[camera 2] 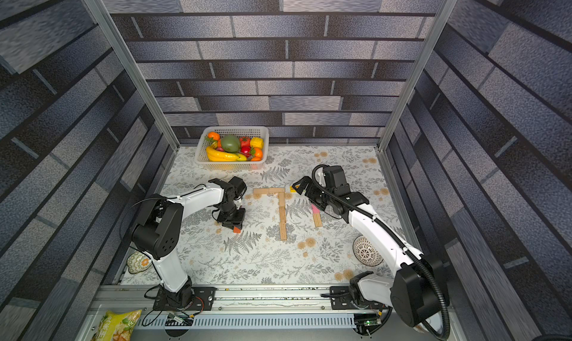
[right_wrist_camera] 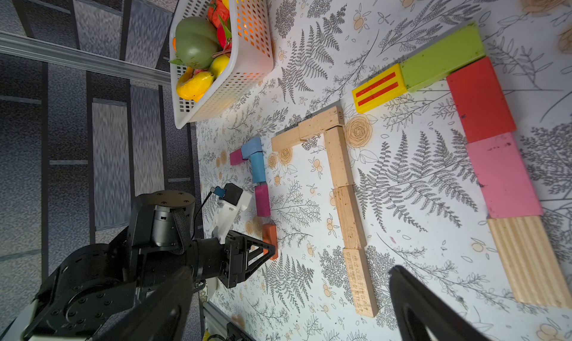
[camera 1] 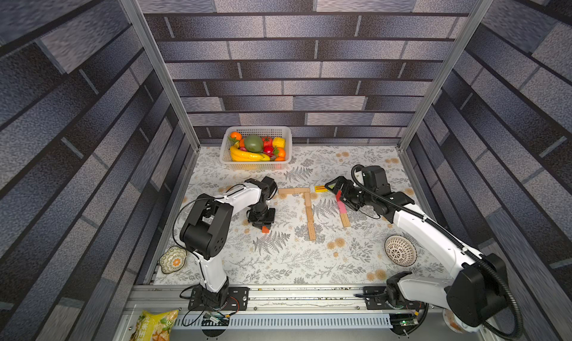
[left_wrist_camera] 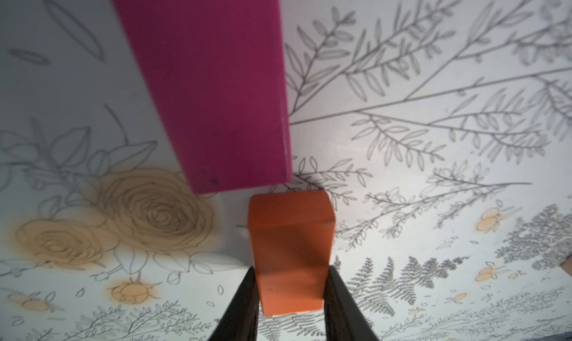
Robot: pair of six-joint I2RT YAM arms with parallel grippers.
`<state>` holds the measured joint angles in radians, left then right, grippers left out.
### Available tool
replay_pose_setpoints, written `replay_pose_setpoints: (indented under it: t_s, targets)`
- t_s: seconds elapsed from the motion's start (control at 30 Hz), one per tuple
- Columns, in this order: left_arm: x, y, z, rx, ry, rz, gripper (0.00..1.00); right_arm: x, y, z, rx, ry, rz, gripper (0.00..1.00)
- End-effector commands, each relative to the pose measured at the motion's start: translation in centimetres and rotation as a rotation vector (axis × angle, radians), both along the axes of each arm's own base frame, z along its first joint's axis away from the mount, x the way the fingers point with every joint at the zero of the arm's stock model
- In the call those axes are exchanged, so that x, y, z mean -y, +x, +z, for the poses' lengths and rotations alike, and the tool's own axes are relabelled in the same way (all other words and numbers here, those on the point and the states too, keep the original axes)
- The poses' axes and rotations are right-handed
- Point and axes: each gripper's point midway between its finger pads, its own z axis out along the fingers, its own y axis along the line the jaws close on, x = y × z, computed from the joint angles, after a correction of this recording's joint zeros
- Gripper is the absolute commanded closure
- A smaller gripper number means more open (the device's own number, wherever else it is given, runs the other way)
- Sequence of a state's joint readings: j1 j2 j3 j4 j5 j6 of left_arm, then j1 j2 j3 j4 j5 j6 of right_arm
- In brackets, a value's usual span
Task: Assemble the number 7 with building blocks
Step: Assemble the building block at the center of the board.
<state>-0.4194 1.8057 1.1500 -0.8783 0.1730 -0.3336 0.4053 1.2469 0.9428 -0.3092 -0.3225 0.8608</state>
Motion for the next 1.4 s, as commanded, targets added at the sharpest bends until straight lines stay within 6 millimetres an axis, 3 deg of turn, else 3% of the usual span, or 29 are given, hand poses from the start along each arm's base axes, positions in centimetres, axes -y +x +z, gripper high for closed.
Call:
replay_pose_setpoints:
  t_s: [0.0, 0.5, 1.03, 1.37]
  targets:
    - [-0.8, 0.2, -0.8, -0.018, 0.039, 0.019, 0.68, 0.0, -0.2, -0.6, -0.014, -0.001, -0.004, 0.00]
    - [-1.9, 1.1, -0.9, -0.016, 0.037, 0.038, 0.69, -0.1, 0.2, -0.7, -0.020, 0.002, -0.013, 0.00]
    - [-1.6, 1.8, -0.9, -0.011, 0.017, 0.033, 0.66, -0.4, 0.4, -1.0, -0.029, 0.005, -0.024, 0.00]
    - [-1.7, 1.8, -0.8, -0.008, 0.007, 0.030, 0.56, -0.8, 0.3, -1.2, -0.030, -0.001, -0.020, 0.00]
